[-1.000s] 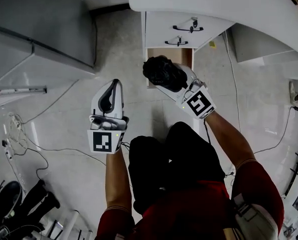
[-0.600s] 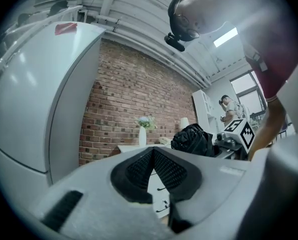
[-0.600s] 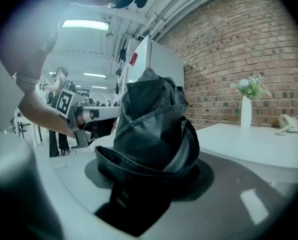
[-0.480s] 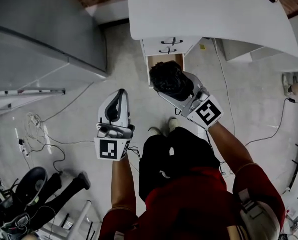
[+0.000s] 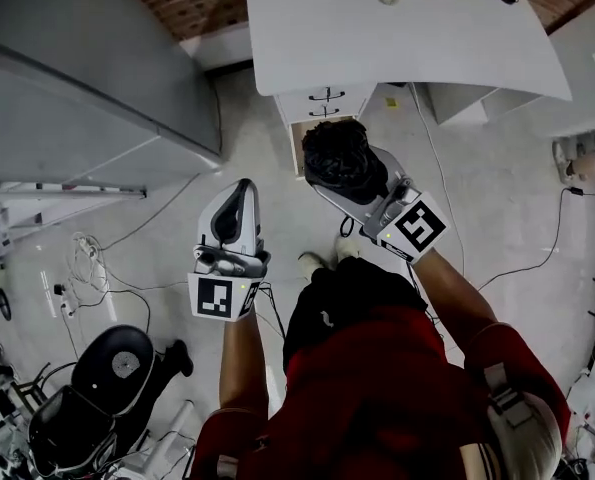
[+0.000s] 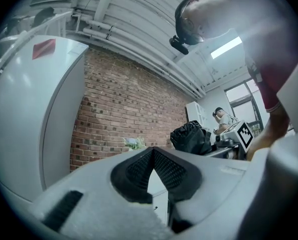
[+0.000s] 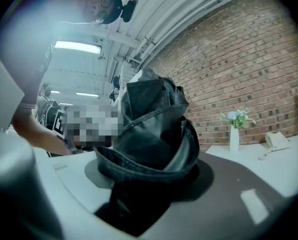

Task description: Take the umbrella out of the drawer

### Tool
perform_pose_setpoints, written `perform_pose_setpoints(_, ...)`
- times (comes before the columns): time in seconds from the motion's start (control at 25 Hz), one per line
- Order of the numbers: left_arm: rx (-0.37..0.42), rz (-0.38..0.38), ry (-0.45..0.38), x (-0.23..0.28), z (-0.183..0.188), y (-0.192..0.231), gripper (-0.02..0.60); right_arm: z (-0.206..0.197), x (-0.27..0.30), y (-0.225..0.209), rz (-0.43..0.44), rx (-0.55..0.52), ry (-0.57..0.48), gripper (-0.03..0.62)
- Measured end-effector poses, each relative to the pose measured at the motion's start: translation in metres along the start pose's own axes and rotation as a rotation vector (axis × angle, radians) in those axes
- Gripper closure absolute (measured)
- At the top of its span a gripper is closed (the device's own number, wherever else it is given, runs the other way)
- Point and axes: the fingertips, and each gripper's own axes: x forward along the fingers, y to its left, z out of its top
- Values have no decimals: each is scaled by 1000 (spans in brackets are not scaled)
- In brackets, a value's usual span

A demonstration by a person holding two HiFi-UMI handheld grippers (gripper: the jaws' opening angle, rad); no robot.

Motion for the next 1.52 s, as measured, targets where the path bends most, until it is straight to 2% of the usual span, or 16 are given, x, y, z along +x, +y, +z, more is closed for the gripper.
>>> perform_pose_setpoints(0.28, 18, -37, -43, -6, 40, -35, 578, 41, -32, 20, 4, 12, -69, 324)
perform_pose_setpoints(0.48, 17, -48, -57, -17, 56, -65, 578, 51, -67, 32, 11, 36, -93, 324)
perform_pose_setpoints(0.88, 13, -12, -81, -23, 74, -55, 578, 64, -81, 31, -3, 24, -118, 324)
perform_pose_setpoints(1.52, 28, -32, -92, -21, 78, -51, 578, 68, -80, 30, -23, 6, -118, 324)
